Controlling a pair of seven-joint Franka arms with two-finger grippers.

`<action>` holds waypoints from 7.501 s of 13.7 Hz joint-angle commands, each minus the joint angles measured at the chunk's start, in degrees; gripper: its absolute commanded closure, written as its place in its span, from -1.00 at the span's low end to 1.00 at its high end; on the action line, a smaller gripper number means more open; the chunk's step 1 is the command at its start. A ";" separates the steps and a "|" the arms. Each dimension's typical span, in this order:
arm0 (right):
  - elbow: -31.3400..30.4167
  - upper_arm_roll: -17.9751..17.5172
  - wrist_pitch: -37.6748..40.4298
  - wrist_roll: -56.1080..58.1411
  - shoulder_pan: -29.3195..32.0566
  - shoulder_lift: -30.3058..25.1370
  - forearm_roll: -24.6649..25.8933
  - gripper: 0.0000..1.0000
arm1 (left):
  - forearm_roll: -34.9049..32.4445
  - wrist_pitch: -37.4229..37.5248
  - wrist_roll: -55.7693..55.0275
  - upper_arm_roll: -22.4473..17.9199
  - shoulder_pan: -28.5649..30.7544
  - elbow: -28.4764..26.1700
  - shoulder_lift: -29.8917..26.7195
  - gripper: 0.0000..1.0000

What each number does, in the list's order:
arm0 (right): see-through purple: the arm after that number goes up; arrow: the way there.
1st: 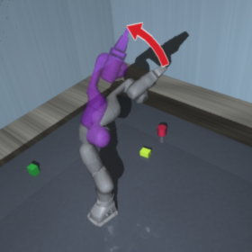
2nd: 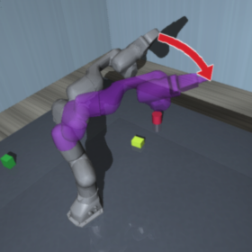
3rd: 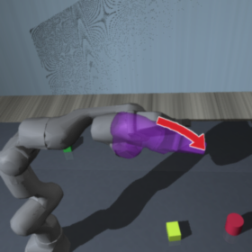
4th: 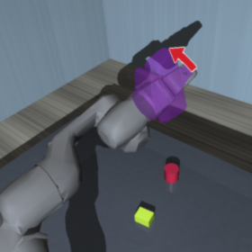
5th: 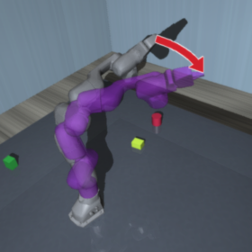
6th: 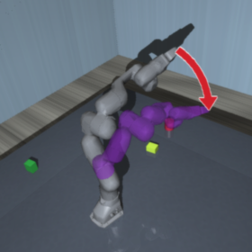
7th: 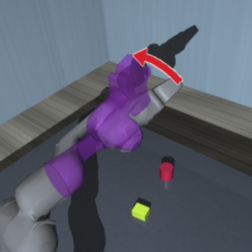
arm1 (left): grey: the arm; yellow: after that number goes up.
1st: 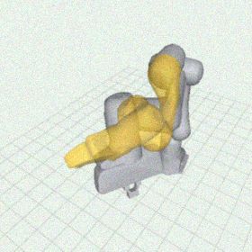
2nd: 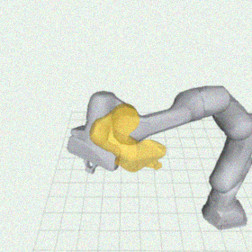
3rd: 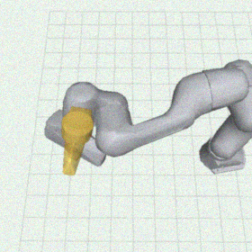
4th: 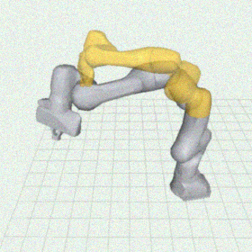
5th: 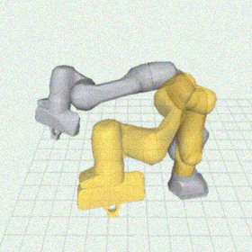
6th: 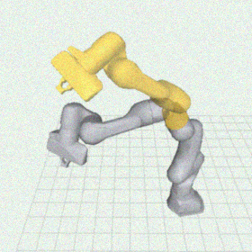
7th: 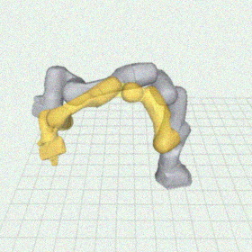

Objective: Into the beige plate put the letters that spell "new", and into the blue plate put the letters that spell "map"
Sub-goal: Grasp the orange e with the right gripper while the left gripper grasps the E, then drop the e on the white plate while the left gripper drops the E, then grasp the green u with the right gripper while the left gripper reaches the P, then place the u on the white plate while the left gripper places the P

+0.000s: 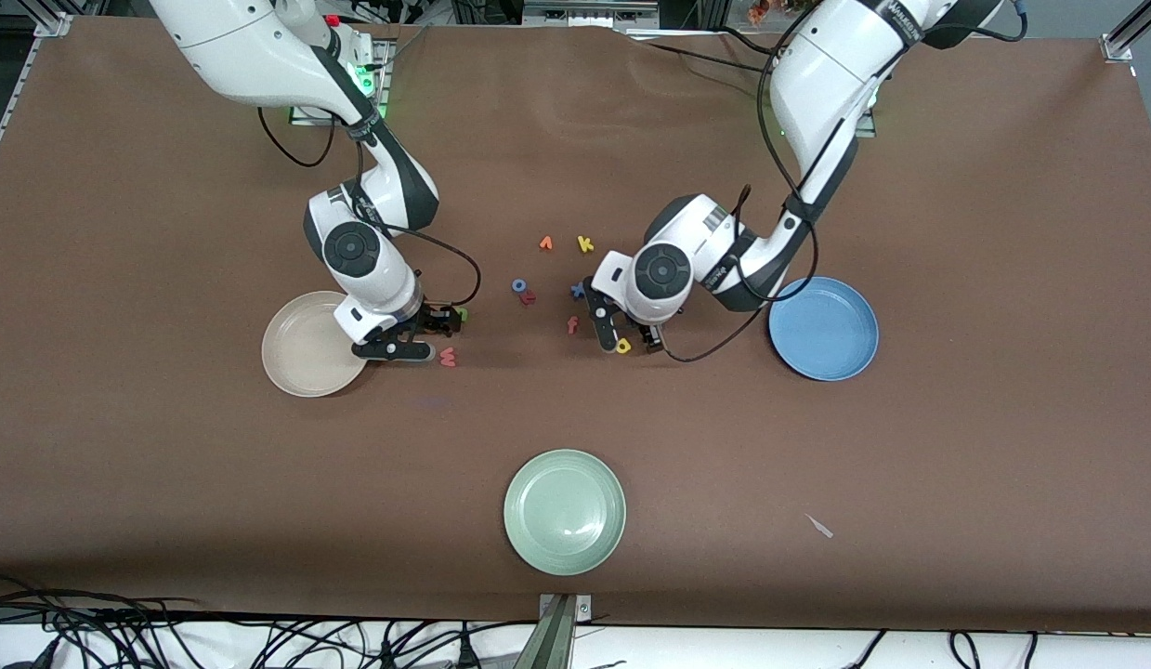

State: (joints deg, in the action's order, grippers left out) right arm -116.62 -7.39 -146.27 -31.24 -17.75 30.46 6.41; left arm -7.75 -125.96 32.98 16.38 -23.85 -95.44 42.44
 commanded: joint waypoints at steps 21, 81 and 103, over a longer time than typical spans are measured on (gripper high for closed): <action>-0.89 0.45 6.76 4.76 -0.18 -6.19 1.06 0.51 | -11.06 5.70 1.48 -0.56 0.63 -0.62 -5.08 0.90; -9.23 4.31 9.34 31.05 10.02 -15.17 4.49 0.49 | -11.67 8.54 -37.14 9.64 23.56 -18.20 -18.88 0.88; 8.60 -4.38 0.19 8.21 1.84 3.81 4.23 -0.34 | 1.30 14.05 -23.13 12.10 37.91 -12.16 -15.90 -1.00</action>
State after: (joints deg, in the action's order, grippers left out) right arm -110.05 -11.76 -146.16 -23.21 -15.67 33.76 10.03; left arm -11.44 -116.25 9.37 27.48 14.35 -111.65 26.88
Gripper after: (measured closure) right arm 0.330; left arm 0.000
